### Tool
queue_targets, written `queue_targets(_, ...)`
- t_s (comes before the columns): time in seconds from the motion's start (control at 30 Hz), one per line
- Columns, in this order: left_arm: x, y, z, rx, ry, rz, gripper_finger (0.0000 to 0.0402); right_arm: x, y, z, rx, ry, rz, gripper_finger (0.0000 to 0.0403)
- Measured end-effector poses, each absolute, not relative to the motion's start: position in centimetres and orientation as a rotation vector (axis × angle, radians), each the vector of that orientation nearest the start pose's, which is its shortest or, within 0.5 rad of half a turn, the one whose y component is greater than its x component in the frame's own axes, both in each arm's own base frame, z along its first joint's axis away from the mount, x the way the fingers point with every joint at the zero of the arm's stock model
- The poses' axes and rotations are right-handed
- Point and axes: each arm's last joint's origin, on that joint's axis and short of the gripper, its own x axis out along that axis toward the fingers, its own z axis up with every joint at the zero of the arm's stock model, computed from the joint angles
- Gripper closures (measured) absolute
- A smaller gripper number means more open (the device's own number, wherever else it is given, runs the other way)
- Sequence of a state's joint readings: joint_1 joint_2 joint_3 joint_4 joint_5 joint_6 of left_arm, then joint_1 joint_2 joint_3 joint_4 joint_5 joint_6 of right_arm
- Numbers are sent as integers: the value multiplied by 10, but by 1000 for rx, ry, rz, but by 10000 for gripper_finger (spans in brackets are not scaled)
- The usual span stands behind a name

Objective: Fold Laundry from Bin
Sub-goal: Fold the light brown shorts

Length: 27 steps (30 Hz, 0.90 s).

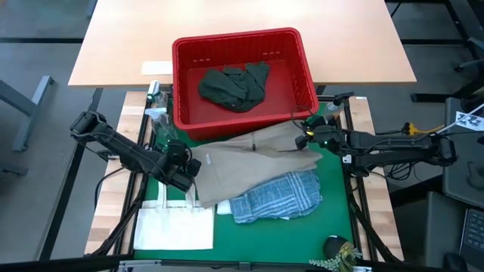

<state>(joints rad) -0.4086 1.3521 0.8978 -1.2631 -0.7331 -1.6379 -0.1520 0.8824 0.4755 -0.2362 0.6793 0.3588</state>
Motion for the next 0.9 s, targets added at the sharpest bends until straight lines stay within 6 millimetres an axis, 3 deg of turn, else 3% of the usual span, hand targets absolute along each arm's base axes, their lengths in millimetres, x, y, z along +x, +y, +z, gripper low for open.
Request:
queue_targets(0.27, 188, -58, 219, -423, 809, 1185, 356, 169, -43, 211, 116, 518, -851, 394)
queue_targets(0.63, 188, -58, 219, -374, 848, 1155, 276, 169, -43, 210, 47, 558, -827, 264)
queue_targets(0.73, 188, -58, 219, -374, 848, 1155, 269, 167, -43, 214, 39, 603, -821, 242)
queue_targets(0.9, 188, -58, 219, -375, 847, 1155, 271, 163, -39, 235, 62, 762, -701, 229)
